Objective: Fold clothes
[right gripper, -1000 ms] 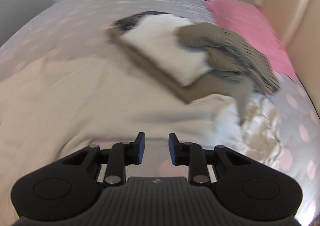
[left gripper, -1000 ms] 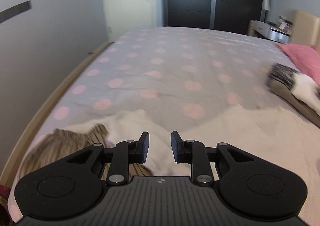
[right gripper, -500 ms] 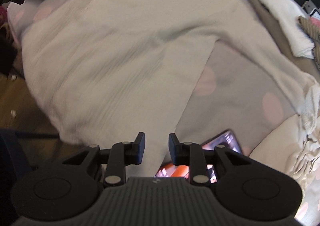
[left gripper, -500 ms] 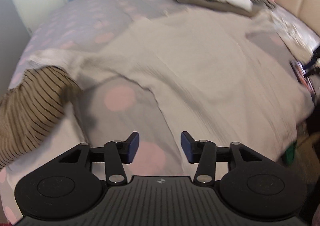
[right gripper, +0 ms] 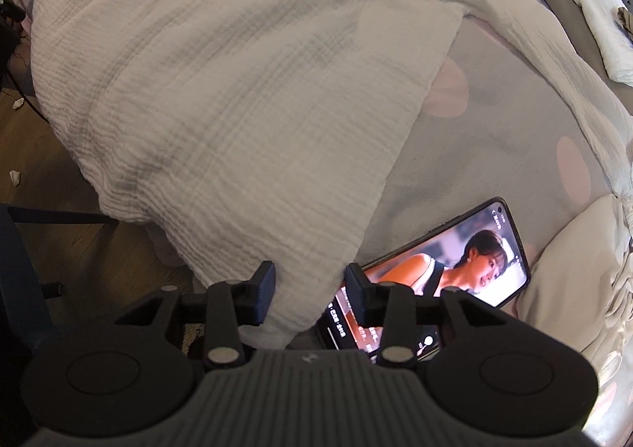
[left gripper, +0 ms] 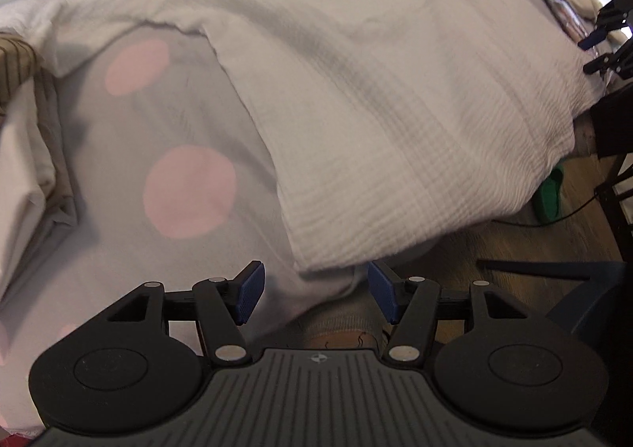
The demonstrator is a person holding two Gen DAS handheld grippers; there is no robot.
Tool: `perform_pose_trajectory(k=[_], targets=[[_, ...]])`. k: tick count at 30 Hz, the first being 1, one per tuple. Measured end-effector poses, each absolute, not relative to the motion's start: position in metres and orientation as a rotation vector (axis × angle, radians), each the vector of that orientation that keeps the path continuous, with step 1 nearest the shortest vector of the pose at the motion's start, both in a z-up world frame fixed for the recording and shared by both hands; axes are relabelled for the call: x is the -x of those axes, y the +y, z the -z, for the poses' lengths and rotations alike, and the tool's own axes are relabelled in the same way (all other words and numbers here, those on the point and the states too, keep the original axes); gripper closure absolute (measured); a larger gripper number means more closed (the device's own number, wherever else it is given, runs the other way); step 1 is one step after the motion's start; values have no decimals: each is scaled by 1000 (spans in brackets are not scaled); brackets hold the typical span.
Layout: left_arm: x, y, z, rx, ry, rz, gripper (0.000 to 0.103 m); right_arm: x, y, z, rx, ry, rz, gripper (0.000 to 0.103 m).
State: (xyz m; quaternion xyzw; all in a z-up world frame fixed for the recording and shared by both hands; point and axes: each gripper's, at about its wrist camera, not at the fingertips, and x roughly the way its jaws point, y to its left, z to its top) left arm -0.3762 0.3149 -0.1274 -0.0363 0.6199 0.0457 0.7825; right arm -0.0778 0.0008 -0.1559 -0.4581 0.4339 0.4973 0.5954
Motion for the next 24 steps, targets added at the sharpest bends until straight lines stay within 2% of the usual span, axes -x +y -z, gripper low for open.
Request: perform_pose_trajectory(k=[7, 8, 9, 10, 11, 14, 19, 24], targets=[[368, 301, 135, 36, 1264, -67, 51, 81, 1, 158, 1056, 1003, -1145, 62], [367, 299, 137, 29, 1264, -63, 58, 80, 0, 158, 1051, 1000, -1145, 65], [365, 298, 138, 22, 1266, -61, 62, 81, 1, 157, 1038, 1001, -1156, 84], [365, 297, 137, 16, 1261, -59, 72, 83, 2, 156, 1026, 1001, -1166, 92], [366, 296, 136, 11, 1255, -57, 82, 85, 2, 156, 1030, 996, -1162, 92], [369, 297, 124, 46, 1223, -40, 93, 89, 1, 154, 1056, 972, -1163, 95], [369, 301, 95, 74, 1234, -49, 96, 87, -3, 131, 1087, 960, -1167, 96], [369, 314, 57, 161, 1231, -49, 96, 75, -13, 79, 1085, 923, -1186, 97]])
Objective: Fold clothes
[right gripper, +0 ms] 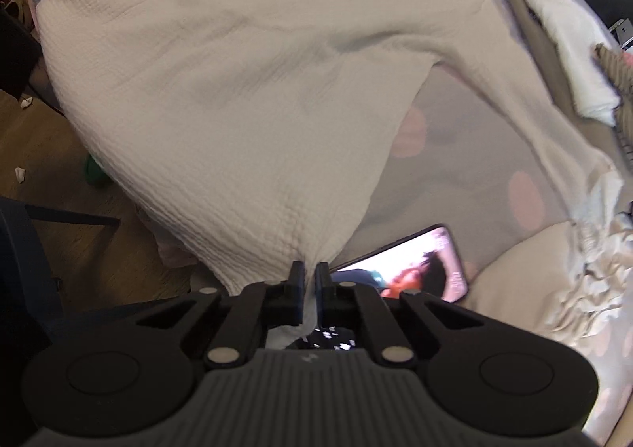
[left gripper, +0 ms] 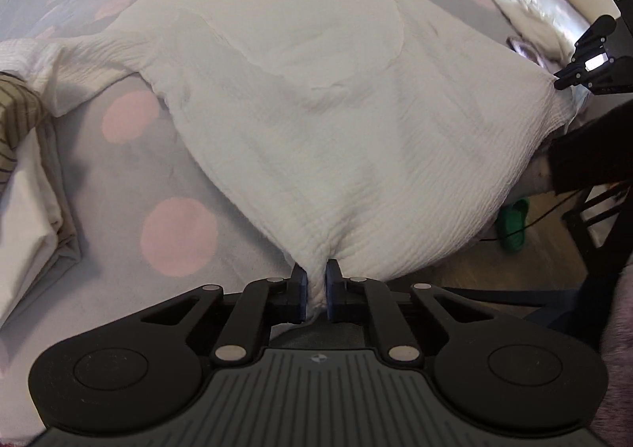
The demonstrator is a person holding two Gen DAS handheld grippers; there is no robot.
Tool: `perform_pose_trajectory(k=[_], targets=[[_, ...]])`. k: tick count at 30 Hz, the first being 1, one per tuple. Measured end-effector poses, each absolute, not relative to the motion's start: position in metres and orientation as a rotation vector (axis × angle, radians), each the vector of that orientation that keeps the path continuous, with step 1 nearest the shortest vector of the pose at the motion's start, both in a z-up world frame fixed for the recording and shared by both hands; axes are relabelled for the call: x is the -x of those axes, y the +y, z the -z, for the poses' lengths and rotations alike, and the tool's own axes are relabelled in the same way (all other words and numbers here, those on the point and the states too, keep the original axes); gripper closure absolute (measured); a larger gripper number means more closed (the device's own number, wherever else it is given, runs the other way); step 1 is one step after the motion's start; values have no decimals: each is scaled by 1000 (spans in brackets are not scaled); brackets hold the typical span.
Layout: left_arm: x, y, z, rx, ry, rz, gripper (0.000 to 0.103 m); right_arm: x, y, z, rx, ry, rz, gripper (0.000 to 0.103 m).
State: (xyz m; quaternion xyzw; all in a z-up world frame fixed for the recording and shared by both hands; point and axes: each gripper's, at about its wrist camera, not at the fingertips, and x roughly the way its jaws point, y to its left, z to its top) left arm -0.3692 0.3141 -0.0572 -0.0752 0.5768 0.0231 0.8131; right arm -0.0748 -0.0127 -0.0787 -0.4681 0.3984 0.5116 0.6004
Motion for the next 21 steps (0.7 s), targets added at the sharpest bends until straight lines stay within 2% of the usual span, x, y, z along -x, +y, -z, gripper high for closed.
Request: perform_pose_trajectory(k=[4, 7, 16, 20, 21], targets=[[373, 330, 29, 243, 1231, -44, 96, 72, -19, 47, 1118, 942, -1222, 97], [373, 339, 28, 285, 1258, -43, 96, 74, -23, 48, 1138, 1000, -1242, 97], [364, 332, 96, 265, 1428, -31, 96, 97, -14, 116, 1223, 1098, -1259, 97], [360, 334, 110, 255, 1471, -41, 90, 103, -9, 127, 1243, 1099, -1253, 95], [360, 335, 110, 256, 1471, -40, 89, 104, -9, 126, 1238, 1105, -1254, 91]])
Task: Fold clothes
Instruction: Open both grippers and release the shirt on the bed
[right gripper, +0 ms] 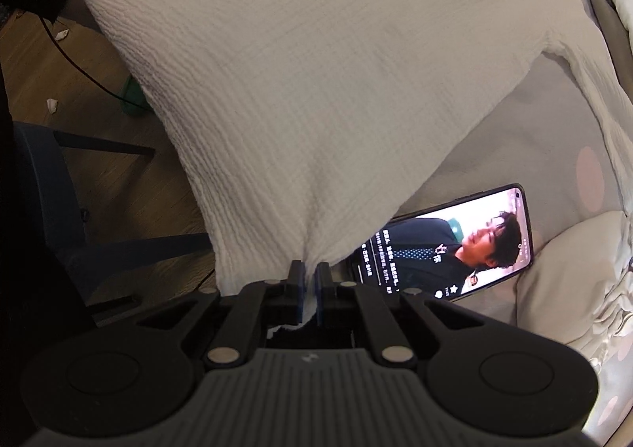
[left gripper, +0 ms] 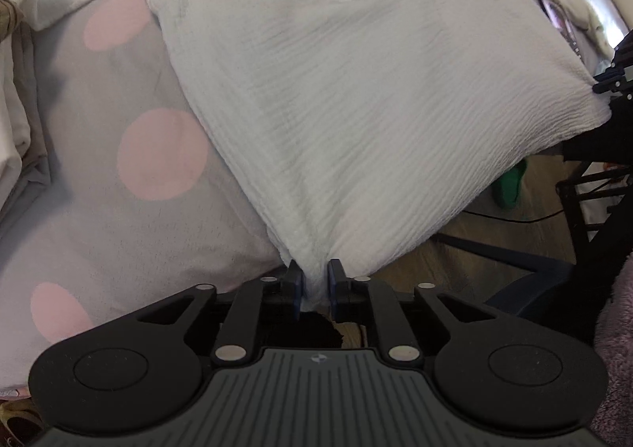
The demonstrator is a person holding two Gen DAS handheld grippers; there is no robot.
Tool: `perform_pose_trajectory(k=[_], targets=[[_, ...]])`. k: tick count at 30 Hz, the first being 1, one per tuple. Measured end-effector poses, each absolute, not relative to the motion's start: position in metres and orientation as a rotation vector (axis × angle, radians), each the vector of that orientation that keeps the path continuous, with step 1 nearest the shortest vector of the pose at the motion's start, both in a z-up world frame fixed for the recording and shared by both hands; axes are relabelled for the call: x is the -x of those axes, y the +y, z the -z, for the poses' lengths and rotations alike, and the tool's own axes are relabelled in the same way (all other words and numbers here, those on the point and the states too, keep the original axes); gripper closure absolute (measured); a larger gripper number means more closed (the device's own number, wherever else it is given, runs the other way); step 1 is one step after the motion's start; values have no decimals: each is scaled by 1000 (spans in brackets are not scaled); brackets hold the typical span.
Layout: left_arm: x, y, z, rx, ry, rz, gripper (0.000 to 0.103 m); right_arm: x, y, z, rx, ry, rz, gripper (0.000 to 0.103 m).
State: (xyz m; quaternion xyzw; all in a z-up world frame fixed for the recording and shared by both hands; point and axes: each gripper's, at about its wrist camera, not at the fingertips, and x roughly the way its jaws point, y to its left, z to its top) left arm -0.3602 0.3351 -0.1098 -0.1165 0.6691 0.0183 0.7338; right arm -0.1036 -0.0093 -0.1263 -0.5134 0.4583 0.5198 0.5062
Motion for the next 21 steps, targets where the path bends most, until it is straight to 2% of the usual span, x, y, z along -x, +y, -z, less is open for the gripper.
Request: perform_pose_trajectory(k=[2, 5, 10, 16, 19, 21], targets=[[361, 337, 109, 259, 1472, -39, 83, 100, -10, 122, 1214, 1114, -1252, 91], [362, 340, 98, 272, 1463, -28, 72, 91, -12, 113, 1157, 1120, -1244, 77], [363, 352, 71, 293, 1391, -15, 71, 54, -18, 89, 1079, 1083, -1185, 77], [330, 363, 42, 291, 1244, -46, 64, -1, -22, 70, 960, 1007, -1026, 76], [306, 364, 37, 277, 1184, -74, 59, -31, -23, 67, 885, 951, -917, 73], [293, 368, 35, 289, 1139, -114, 57, -52, -22, 67, 828, 908, -831, 67]])
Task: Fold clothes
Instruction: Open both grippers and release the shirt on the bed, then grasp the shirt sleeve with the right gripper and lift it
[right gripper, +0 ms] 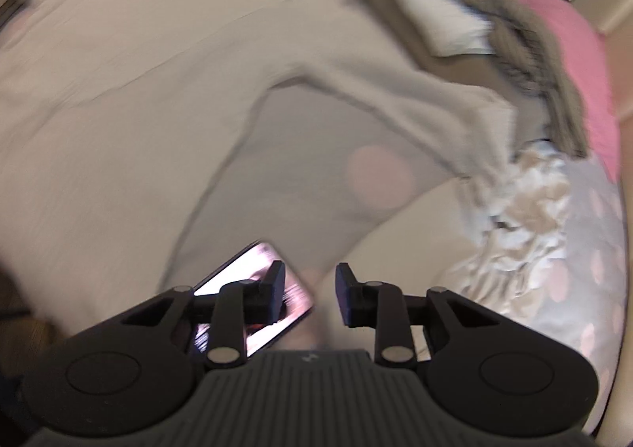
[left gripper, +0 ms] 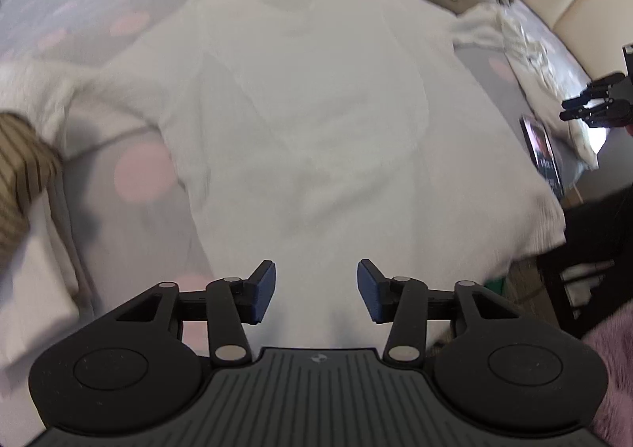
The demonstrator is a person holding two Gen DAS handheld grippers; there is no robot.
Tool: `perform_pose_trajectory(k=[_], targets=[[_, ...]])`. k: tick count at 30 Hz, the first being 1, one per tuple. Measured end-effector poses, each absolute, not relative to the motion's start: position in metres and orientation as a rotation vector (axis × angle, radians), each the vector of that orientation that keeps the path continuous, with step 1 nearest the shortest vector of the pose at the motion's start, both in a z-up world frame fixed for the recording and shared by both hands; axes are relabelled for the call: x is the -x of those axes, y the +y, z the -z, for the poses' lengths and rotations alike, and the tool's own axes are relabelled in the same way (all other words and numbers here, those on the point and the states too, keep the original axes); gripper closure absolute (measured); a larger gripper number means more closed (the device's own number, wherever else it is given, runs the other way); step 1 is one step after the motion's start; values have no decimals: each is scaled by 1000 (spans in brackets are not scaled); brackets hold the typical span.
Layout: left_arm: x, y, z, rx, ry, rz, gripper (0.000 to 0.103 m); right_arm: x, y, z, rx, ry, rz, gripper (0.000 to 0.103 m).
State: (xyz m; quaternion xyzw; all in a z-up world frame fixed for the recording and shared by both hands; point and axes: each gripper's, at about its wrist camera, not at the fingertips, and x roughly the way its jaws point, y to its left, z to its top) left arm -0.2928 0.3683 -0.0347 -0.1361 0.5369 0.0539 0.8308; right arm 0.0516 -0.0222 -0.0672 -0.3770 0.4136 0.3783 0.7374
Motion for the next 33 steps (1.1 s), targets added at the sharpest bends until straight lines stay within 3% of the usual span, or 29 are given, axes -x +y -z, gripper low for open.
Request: perform_pose_trajectory(k=[11, 18, 25, 28, 30, 33], targets=[[209, 392, 65, 327, 1065, -254, 57, -144, 9, 84, 654, 757, -535, 54], [166, 399, 87, 290, 1085, -306, 57, -190, 35, 104, 606, 739, -453, 41], [127, 408, 100, 332, 1106, -342, 57, -225, 55, 124, 600, 725, -370, 41], [114, 405, 101, 356, 1091, -328, 57, -238, 58, 128, 603, 717, -336, 50], [109, 402, 104, 359, 1095, -315, 57, -246, 57, 130, 589, 732, -316, 78], [107, 397, 111, 318, 1119, -310, 57, -250, 52, 129, 569, 728, -300, 96]])
